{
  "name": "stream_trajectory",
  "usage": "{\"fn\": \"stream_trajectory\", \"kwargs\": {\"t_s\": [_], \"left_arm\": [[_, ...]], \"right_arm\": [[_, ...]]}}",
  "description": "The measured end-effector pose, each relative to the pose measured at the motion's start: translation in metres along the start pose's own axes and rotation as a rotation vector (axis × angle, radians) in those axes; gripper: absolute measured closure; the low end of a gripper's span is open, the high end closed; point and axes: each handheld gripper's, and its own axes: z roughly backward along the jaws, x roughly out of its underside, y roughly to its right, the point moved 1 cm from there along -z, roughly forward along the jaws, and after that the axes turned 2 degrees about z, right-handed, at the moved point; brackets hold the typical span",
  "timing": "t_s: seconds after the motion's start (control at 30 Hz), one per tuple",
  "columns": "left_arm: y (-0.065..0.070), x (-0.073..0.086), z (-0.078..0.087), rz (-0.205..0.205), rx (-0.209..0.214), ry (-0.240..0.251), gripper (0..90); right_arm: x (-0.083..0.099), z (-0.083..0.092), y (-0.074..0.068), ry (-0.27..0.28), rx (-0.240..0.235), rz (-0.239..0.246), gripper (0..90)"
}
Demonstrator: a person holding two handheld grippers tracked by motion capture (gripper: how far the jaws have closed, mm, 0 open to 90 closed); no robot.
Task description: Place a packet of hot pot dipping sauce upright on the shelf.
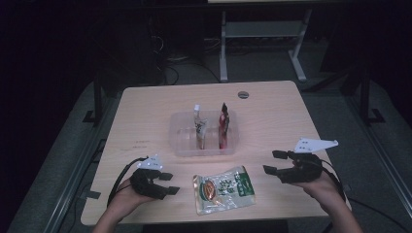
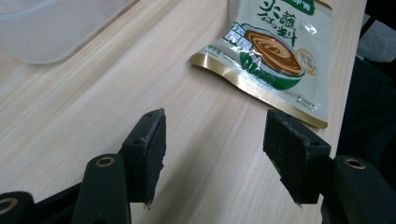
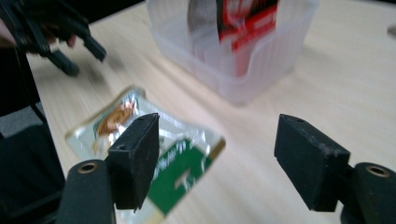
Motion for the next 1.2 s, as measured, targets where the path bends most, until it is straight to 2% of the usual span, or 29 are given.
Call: {"fn": "stream_trajectory", "kwargs": {"t_s": [0.1, 0.13, 0.23, 0.3, 0.37, 0.4, 0.43, 0.47, 0.5, 0.53, 0.6, 0.77, 0.87, 0.9, 0.97, 1.0, 1.2], "left_arm": [[0.001, 0.000, -0.004, -0.004, 0.004, -0.010, 38.8], [0.001, 0.000, -0.005, -0.006, 0.006, -0.014, 38.6], [0.002, -0.001, -0.006, -0.009, 0.006, -0.017, 38.4], [0.003, -0.001, -0.007, -0.010, 0.005, -0.016, 38.0], [0.003, 0.000, -0.007, -0.006, 0.005, -0.020, 37.8], [0.003, 0.000, -0.007, -0.006, 0.006, -0.021, 37.7], [0.003, 0.000, -0.007, -0.023, 0.002, -0.026, 37.6], [0.004, 0.001, -0.006, -0.019, 0.001, -0.024, 37.5], [0.004, 0.001, -0.006, -0.019, 0.001, -0.024, 37.5], [0.004, 0.001, -0.006, -0.017, 0.001, -0.021, 37.5], [0.004, 0.000, -0.006, -0.018, 0.001, -0.021, 37.4], [0.006, -0.001, -0.008, -0.020, 0.005, -0.018, 37.4], [0.007, -0.002, -0.010, -0.035, 0.008, -0.024, 37.3], [0.006, -0.003, -0.010, -0.042, 0.009, -0.029, 37.4], [0.007, -0.003, -0.011, -0.029, 0.010, -0.024, 37.2], [0.007, -0.003, -0.011, -0.028, 0.011, -0.023, 37.2], [0.008, -0.003, -0.013, -0.028, 0.014, -0.021, 37.1]], "right_arm": [[0.012, 0.002, -0.001, -0.021, -0.009, -0.008, 36.5], [0.019, 0.001, -0.003, -0.041, -0.013, -0.002, 41.9], [0.024, 0.000, -0.005, -0.063, -0.009, 0.004, 45.8], [0.028, 0.000, -0.007, -0.080, -0.010, 0.018, 54.8], [0.032, -0.001, -0.008, -0.086, -0.040, 0.013, 69.5], [0.033, -0.002, -0.009, -0.090, -0.048, 0.018, 72.8], [0.034, -0.003, -0.011, -0.097, -0.066, 0.016, 78.5], [0.037, -0.006, -0.014, -0.121, -0.091, 0.036, 87.3], [0.037, -0.008, -0.015, -0.129, -0.106, 0.039, 89.5], [0.037, -0.008, -0.015, -0.129, -0.106, 0.039, 89.5], [0.039, -0.013, -0.018, -0.136, -0.155, 0.038, 89.7], [0.039, -0.024, -0.026, -0.164, -0.184, 0.071, 89.7], [0.038, -0.031, -0.033, -0.182, -0.210, 0.092, 89.7], [0.038, -0.035, -0.035, -0.192, -0.220, 0.102, 89.7], [0.040, -0.042, -0.039, -0.225, -0.233, 0.120, 89.7], [0.041, -0.049, -0.043, -0.261, -0.240, 0.143, 89.7], [0.044, -0.064, -0.049, -0.321, -0.262, 0.168, 89.7]]}}
